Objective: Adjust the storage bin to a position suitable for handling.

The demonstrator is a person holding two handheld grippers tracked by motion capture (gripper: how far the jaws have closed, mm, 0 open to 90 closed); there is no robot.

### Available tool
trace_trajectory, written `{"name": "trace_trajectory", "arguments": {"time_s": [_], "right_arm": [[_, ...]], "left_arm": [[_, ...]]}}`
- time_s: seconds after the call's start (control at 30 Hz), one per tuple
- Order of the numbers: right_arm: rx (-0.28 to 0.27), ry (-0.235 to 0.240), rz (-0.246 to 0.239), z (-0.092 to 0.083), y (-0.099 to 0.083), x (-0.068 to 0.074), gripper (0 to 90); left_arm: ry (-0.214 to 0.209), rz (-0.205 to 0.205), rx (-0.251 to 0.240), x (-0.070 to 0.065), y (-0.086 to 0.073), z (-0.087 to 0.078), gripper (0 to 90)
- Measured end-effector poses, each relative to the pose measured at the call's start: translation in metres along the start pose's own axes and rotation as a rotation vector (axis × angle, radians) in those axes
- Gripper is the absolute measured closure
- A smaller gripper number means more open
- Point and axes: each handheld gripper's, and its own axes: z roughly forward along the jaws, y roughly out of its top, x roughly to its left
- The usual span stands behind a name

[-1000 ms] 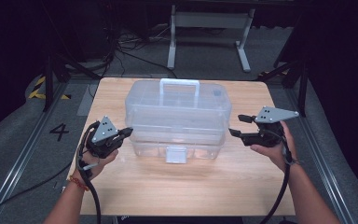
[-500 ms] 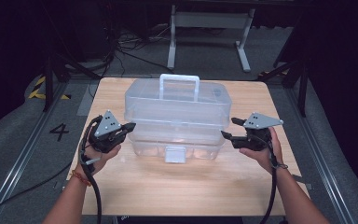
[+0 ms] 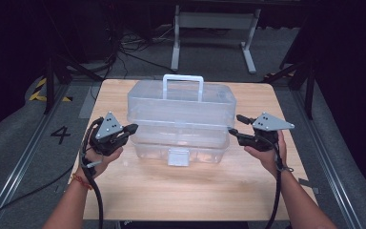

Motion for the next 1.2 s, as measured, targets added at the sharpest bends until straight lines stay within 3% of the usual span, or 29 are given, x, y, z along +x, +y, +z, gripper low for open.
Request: {"name": "trace_trajectory", "arguments": {"time_s": [0.2, 0.67, 0.9, 1.03, 1.07, 1.13, 1.2], "right_arm": [[-0.021, -0.024, 0.003, 0.0, 0.003, -0.001, 46.9], [-0.045, -0.062, 0.021, 0.008, 0.014, -0.004, 48.3], [-0.062, -0.084, 0.029, 0.012, 0.021, -0.006, 53.4], [-0.074, -0.101, 0.029, 0.013, 0.023, -0.006, 54.8], [-0.079, -0.11, 0.028, 0.015, 0.024, -0.006, 55.8], [-0.079, -0.116, 0.032, 0.016, 0.025, -0.006, 55.9], [-0.084, -0.12, 0.039, 0.017, 0.027, -0.007, 56.0]], "left_arm": [[0.016, -0.018, -0.007, 0.004, -0.006, -0.003, 85.4], [0.015, -0.047, 0.066, 0.01, -0.038, 0.003, 82.2], [0.042, -0.071, 0.084, 0.016, -0.051, 0.002, 80.9], [0.047, -0.086, 0.118, 0.02, -0.06, 0.007, 80.2], [0.045, -0.082, 0.149, 0.021, -0.065, 0.013, 80.0], [0.038, -0.09, 0.151, 0.021, -0.067, 0.015, 79.4], [0.029, -0.074, 0.171, 0.021, -0.069, 0.02, 78.2]]}}
